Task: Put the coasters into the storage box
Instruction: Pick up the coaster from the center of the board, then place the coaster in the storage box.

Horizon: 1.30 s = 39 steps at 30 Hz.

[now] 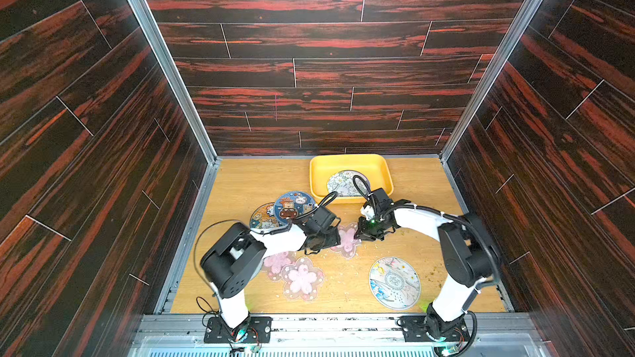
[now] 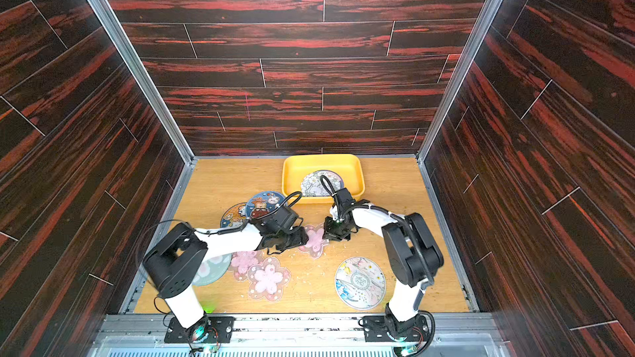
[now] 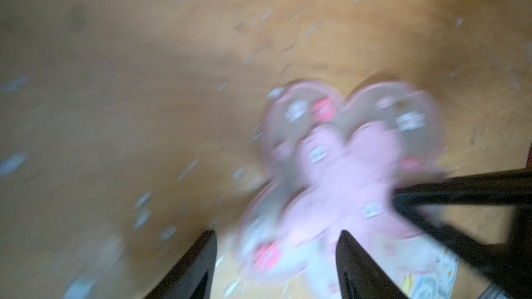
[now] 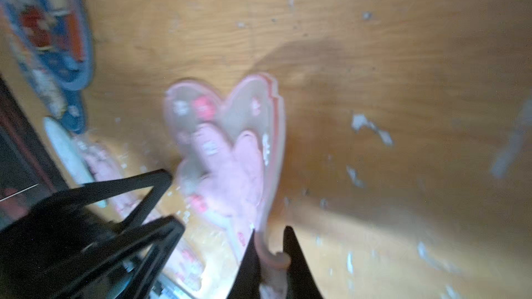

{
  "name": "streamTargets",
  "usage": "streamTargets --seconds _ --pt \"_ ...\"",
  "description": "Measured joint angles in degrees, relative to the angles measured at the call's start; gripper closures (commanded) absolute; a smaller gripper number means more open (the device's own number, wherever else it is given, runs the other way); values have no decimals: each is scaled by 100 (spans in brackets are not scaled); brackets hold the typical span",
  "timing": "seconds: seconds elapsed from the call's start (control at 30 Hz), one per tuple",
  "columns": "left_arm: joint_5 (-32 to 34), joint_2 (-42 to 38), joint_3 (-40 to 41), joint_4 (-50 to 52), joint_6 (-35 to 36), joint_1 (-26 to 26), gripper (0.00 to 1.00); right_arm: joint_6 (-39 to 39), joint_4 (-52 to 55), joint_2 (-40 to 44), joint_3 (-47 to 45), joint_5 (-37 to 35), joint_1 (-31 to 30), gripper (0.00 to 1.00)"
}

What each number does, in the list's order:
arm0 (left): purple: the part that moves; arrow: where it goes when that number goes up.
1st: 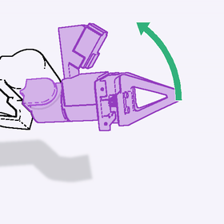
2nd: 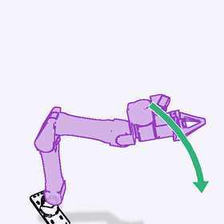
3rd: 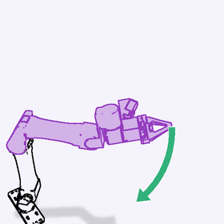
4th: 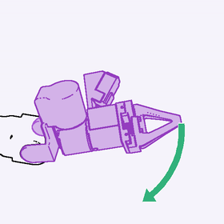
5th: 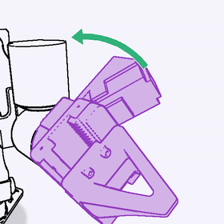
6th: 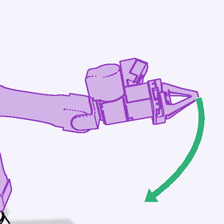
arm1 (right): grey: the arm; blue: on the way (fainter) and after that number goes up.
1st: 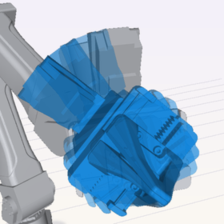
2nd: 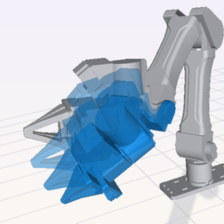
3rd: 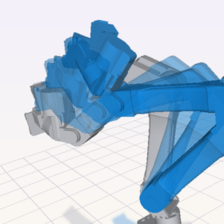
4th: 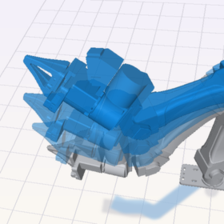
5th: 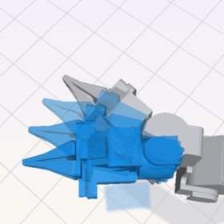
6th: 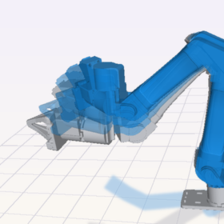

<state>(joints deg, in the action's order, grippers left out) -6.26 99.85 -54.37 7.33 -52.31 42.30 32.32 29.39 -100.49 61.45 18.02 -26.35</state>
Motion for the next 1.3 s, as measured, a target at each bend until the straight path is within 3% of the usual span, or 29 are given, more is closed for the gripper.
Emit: streamTargets --seconds 0.27,0.63,1.07,1.3 --pt "17 -782 350 168 -63 -334 25 -127 601 498 992 50 234 99" --pt "26 -929 597 140 -181 -369 24 -350 1054 299 2898 275 769 99" --pt "52 -1108 767 35 -278 -369 22 -518 1010 -2424 5764 634 940 99" --pt "85 -1119 815 37 -289 -369 22 -566 1255 -3589 6808 682 973 99"
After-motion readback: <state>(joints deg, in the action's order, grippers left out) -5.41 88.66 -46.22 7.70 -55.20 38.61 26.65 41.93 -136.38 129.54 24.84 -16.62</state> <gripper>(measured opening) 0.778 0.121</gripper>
